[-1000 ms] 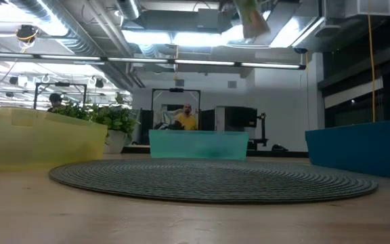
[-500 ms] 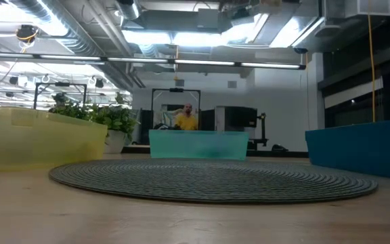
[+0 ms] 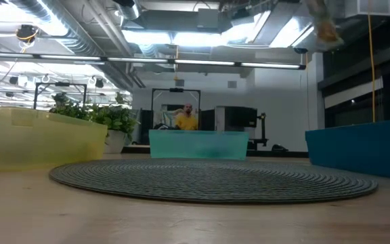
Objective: Pick and place Granola Bars by type
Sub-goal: Put the yellow granola bar into the blue bin
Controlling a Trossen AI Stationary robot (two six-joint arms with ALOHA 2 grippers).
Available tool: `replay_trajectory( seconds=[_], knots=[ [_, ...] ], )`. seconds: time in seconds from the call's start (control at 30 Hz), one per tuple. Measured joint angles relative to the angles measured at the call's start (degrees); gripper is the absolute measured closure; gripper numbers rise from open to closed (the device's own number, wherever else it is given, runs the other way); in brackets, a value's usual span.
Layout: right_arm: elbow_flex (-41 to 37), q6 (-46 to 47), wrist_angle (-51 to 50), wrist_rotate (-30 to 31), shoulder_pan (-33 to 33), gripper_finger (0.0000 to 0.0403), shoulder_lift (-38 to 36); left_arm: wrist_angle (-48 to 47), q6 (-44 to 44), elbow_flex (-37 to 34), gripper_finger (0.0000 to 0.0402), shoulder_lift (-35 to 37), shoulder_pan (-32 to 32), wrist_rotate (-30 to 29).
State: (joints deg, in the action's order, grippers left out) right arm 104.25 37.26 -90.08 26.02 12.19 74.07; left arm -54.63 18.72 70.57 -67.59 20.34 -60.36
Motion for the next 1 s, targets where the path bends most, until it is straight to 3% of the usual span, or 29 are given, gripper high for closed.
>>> replay_trajectory(
  seconds=[0.33,0.6,1.0],
  knots=[
    [-18.67,9.42,0.00,-2.44,-0.02,0.0403,-16.26,0.02,-2.90,0.00,0.0176,0.00,-0.25,-1.34],
    [-30.17,10.75,1.15,-6.74,-0.02,0.0403,-22.15,0.17,-0.39,0.00,0.0176,0.00,-3.27,-3.17],
    [-53.67,8.73,24.56,-14.68,0.00,0.0403,-32.09,0.52,7.72,0.00,0.0176,0.00,-5.57,-3.08]
  ],
)
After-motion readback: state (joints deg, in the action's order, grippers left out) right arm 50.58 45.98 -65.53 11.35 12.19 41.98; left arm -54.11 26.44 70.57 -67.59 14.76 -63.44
